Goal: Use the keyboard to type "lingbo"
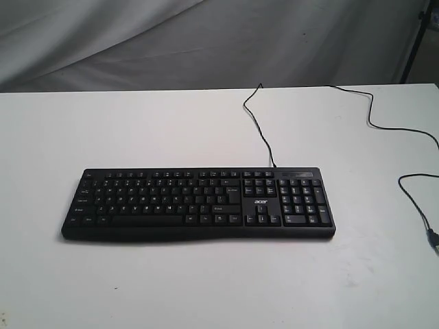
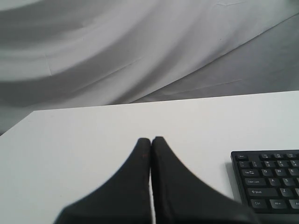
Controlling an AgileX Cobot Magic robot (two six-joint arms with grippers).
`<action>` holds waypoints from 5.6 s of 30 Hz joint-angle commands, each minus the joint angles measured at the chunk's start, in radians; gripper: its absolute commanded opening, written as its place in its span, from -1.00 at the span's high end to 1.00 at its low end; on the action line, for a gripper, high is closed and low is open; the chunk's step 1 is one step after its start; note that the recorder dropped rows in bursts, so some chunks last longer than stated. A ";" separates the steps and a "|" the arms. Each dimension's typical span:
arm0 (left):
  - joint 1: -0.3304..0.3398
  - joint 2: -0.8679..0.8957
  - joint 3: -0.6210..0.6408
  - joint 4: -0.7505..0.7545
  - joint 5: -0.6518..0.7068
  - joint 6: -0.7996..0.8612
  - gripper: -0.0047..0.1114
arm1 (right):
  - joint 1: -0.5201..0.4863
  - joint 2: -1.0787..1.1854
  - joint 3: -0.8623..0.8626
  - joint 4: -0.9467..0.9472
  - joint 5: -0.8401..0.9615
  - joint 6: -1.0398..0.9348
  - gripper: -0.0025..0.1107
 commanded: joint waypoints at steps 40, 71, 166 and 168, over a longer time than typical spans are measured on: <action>-0.004 0.003 0.005 -0.001 -0.004 -0.003 0.91 | 0.520 1.464 -1.130 0.187 0.472 -0.147 0.96; -0.004 0.003 0.005 -0.001 -0.004 -0.003 0.91 | 0.550 1.904 -1.169 0.203 -0.059 -0.581 0.96; -0.004 0.003 0.005 -0.001 -0.004 -0.003 0.91 | 0.534 2.018 -1.221 0.130 -0.159 -0.581 0.96; -0.004 0.003 0.005 -0.001 -0.004 -0.003 0.91 | 0.534 2.031 -1.221 0.130 -0.160 -0.581 0.96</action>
